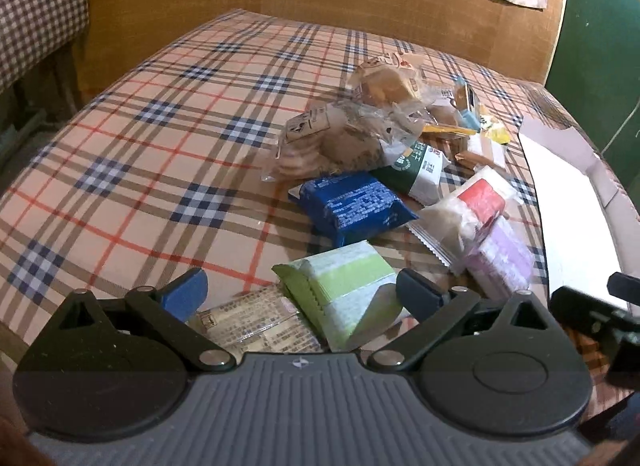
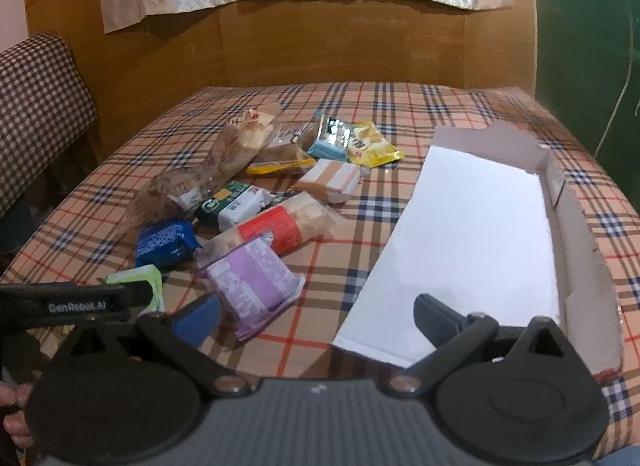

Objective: Organize snacks
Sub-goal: 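Grasp the green pack with the left tool while the right tool grasps the purple pack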

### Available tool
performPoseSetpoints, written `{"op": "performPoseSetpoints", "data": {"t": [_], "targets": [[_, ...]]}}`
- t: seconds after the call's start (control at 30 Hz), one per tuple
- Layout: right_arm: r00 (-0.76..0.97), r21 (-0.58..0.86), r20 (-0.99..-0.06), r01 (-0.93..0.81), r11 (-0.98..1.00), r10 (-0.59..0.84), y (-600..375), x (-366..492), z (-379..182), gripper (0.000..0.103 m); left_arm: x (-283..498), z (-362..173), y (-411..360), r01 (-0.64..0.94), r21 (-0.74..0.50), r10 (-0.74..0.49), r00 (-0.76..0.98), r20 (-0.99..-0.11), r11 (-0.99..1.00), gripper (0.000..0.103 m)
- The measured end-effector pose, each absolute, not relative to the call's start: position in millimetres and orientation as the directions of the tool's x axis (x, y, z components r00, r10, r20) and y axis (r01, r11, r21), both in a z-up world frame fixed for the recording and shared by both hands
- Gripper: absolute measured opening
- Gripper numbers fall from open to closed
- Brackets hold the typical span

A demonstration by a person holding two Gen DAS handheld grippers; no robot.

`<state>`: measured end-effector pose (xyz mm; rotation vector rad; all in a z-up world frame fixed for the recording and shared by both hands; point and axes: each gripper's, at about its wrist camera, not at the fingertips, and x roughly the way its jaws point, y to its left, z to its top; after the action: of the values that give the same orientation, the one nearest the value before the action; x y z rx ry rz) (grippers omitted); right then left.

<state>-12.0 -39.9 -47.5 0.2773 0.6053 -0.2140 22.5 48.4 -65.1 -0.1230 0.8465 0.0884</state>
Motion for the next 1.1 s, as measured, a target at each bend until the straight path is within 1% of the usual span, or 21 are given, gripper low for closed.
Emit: {"op": "performPoseSetpoints", "data": {"t": [0.2, 0.3, 0.37, 0.43, 0.47, 0.5, 0.63, 0.67, 0.73, 0.93, 0.97, 1.03, 1.1], "targets": [[0.807, 0.155, -0.582, 0.225, 0.962, -0.094, -31, -7, -50, 0.102, 24, -67, 32, -0.13, -0.038, 0.059, 0.666, -0.744, 0.991, 0.103], [0.811, 0.141, -0.578, 0.204, 0.969, -0.087, -29, -5, -51, 0.102, 26, -73, 36, -0.122, -0.076, 0.025, 0.668, -0.744, 0.99, 0.103], [0.811, 0.129, -0.578, 0.197, 0.972, -0.088, -28, -2, -51, 0.102, 20, -71, 33, -0.096, -0.076, 0.01, 0.68, -0.733, 0.992, 0.089], [0.811, 0.125, -0.579, 0.188, 0.974, -0.082, -27, 0, -53, 0.102, 17, -71, 32, -0.069, -0.095, -0.021, 0.689, -0.725, 0.993, 0.062], [0.812, 0.126, -0.579, 0.18, 0.976, -0.075, -27, 2, -54, 0.102, 15, -70, 31, -0.067, -0.096, -0.023, 0.692, -0.722, 0.993, 0.054], [0.811, 0.126, -0.581, 0.172, 0.977, -0.068, -26, 3, -54, 0.102, 12, -70, 31, -0.057, -0.097, -0.03, 0.696, -0.717, 0.994, 0.039], [0.818, 0.12, -0.574, 0.134, 0.984, -0.042, -22, 5, -56, 0.102, 3, -72, 41, -0.045, -0.133, -0.062, 0.709, -0.702, 0.99, 0.028], [0.821, 0.12, -0.57, 0.126, 0.985, -0.036, -21, 6, -56, 0.102, 1, -73, 44, -0.045, -0.152, -0.075, 0.711, -0.699, 0.987, 0.027], [0.824, 0.12, -0.566, 0.11, 0.987, -0.022, -20, 9, -58, 0.102, -3, -73, 48, -0.042, -0.153, -0.078, 0.714, -0.696, 0.987, 0.024], [0.837, 0.102, -0.546, 0.092, 0.99, -0.021, -15, 20, -57, 0.101, -5, -67, 48, -0.029, -0.123, -0.062, 0.736, -0.674, 0.992, 0.022], [0.841, 0.099, -0.541, 0.091, 0.991, -0.023, -14, 22, -57, 0.101, -3, -67, 48, -0.032, -0.115, -0.054, 0.735, -0.676, 0.993, 0.024], [0.836, 0.102, -0.548, 0.085, 0.991, -0.016, -15, 29, -60, 0.1, 0, -68, 47, -0.043, -0.099, -0.035, 0.737, -0.675, 0.994, 0.03], [0.83, 0.095, -0.557, 0.088, 0.992, -0.02, -15, 35, -62, 0.094, 5, -69, 49, -0.053, -0.099, -0.028, 0.739, -0.673, 0.994, 0.033]]}}
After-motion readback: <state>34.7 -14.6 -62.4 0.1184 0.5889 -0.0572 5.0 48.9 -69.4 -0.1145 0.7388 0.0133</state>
